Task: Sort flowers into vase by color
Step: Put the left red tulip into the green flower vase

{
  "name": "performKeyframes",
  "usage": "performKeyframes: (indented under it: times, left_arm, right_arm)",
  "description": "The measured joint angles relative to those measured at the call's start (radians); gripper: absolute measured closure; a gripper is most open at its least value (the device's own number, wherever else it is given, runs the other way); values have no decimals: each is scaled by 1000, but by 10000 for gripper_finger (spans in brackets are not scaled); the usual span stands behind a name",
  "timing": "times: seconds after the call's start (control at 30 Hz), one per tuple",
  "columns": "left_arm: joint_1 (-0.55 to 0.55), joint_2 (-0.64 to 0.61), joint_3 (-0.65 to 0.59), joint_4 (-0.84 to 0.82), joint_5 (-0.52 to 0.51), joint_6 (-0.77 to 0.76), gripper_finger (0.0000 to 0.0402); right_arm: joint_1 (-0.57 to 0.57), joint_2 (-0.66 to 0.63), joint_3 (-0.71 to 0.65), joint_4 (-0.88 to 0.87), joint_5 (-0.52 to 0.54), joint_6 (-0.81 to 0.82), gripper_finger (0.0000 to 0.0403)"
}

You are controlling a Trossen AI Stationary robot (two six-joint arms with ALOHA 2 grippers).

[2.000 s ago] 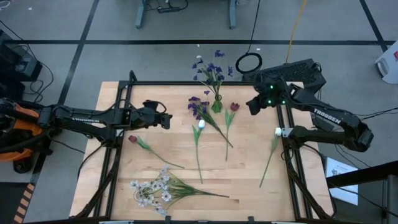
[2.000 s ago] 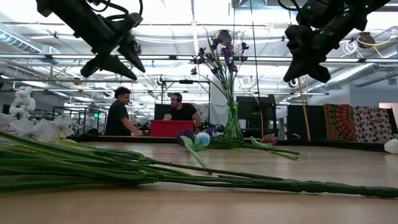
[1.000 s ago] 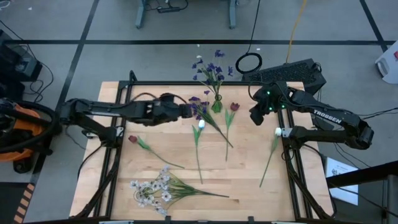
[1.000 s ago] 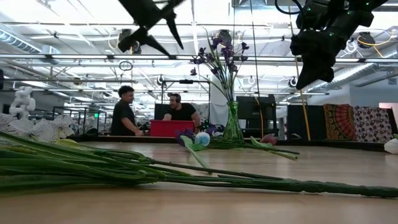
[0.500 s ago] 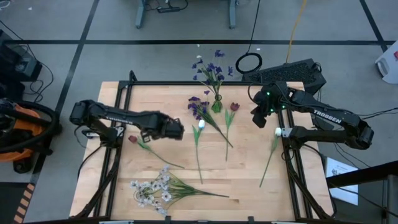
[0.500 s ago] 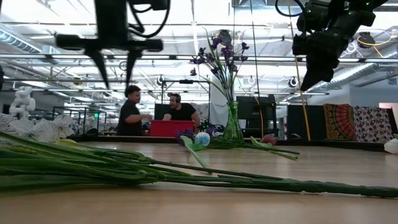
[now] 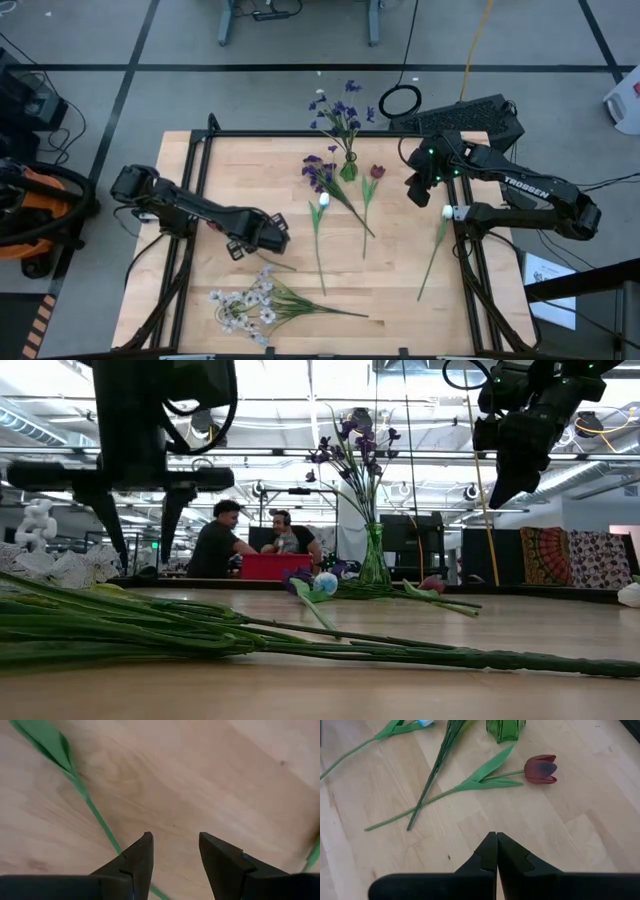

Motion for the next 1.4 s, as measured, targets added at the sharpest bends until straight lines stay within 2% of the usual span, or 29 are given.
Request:
performKeyframes:
  times: [0.33,0.57,0.93,1.17,1.27,1.4]
  left_arm:
    - [-80,1,-5,-71,61,-50,238]
    - [-104,2,-5,-119,68,-52,238]
    - [-101,119,-6,-27,77,-50,238]
    - [-100,159,-2,8,73,12,238]
    - [-98,160,-2,9,66,1,253]
    - [-85,158,-2,15,50,6,309]
  right_arm:
    - [0,0,0,0,0,0,403]
    - [0,0,0,1,0,0,403]
    - [0,0,0,1,0,19,403]
    - [0,0,0,1,0,38,403]
    - [0,0,0,1,0,38,403]
    - [0,0,0,1,0,38,403]
